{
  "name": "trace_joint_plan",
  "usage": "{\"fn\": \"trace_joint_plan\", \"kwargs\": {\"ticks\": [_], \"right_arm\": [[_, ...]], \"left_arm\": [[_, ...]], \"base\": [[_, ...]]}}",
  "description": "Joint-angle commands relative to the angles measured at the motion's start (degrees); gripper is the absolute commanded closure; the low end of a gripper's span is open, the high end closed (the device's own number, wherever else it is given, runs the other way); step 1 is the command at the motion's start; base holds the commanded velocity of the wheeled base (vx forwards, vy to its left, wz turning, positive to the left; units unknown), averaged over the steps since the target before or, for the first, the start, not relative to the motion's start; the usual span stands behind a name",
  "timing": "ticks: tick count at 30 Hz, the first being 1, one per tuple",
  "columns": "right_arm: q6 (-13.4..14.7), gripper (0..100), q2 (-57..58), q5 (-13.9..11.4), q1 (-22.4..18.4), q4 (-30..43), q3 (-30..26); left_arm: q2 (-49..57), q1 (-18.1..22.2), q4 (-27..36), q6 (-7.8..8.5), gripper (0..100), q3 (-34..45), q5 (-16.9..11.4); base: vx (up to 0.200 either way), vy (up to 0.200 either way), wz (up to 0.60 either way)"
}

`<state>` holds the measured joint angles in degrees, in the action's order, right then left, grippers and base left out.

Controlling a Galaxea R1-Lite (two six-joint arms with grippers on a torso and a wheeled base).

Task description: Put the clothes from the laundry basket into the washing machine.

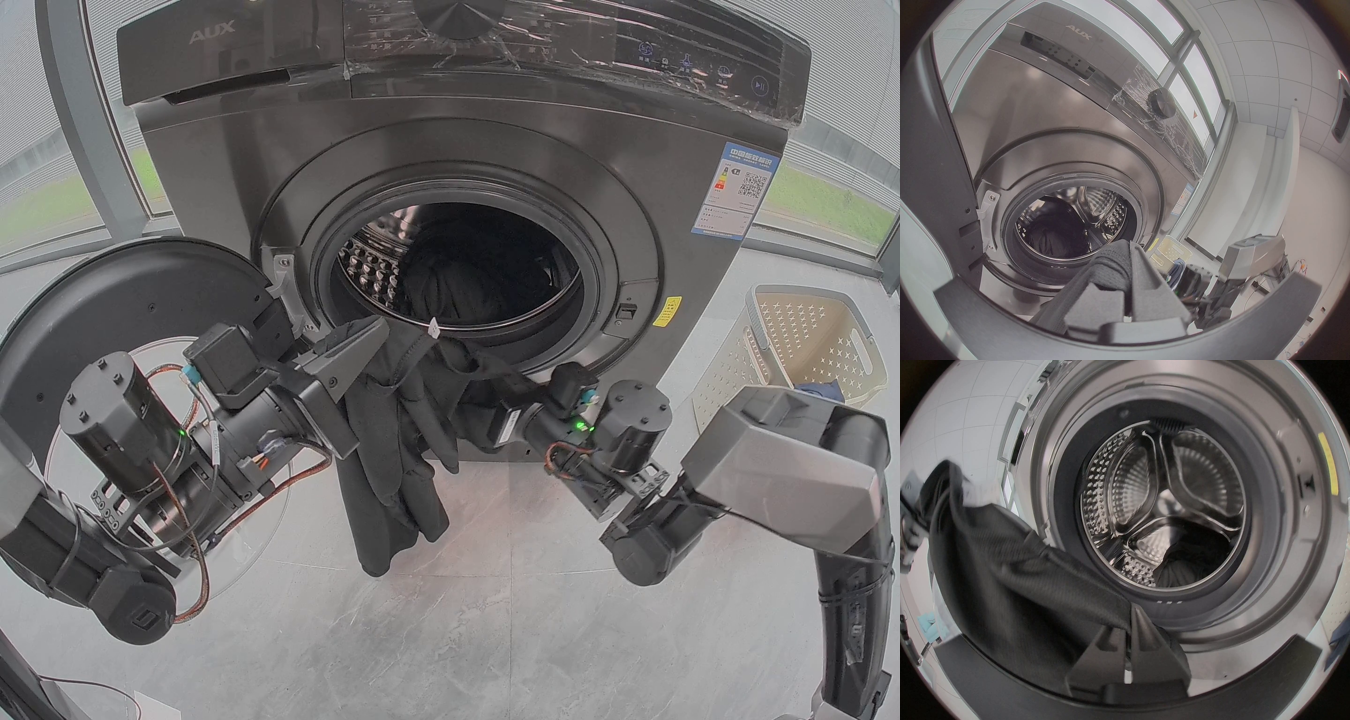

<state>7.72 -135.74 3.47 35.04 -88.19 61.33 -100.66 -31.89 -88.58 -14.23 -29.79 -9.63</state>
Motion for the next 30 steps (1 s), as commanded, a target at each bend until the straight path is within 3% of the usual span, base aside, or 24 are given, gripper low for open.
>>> {"fn": "trace_joint_plan", "kwargs": {"ticks": [1,13,21,22,30], "right_arm": [[0.5,100,11.6,-0.8,-3.3,-0.1,-8.5],[1.6,100,28.4,-1.5,-2.3,-0.1,-24.8],[2.6,100,32.6,-1.5,-2.4,-0.1,-25.5],[2.6,100,32.6,-1.5,-2.4,-0.1,-25.6],[2.4,100,34.6,-1.4,-0.8,-0.1,-25.3]], "left_arm": [[-0.2,0.0,0.0,0.08,100,0.6,0.1],[-0.3,-3.2,-0.1,0.43,100,3.1,-0.7],[-1.4,-3.5,-0.1,-0.10,100,1.8,-0.9],[-1.5,-3.5,-0.1,-0.10,0,1.8,-0.9],[-11.1,-3.3,-0.1,0.43,0,2.1,-0.9]], "base": [[0.000,0.000,0.00],[0.000,0.000,0.00],[0.000,0.000,0.00],[0.000,0.000,0.00],[0.000,0.000,0.00]]}}
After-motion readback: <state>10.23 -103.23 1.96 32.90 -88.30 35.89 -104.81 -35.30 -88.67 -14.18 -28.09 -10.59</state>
